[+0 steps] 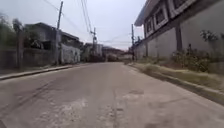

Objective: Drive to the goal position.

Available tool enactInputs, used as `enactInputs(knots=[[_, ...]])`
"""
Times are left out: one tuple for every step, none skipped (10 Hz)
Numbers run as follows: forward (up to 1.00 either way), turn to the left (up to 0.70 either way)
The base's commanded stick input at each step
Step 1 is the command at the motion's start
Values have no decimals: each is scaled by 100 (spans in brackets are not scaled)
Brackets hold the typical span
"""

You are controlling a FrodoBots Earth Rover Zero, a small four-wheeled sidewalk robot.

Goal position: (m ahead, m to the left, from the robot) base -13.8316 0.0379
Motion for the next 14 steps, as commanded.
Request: enactInputs(knots=[[100,1],[100,1],[100,1],[100,1],[100,1],[100,1],[100,1],[100,1],[100,1],[100,1],[100,1],[100,1],[100,1],[100,1]])
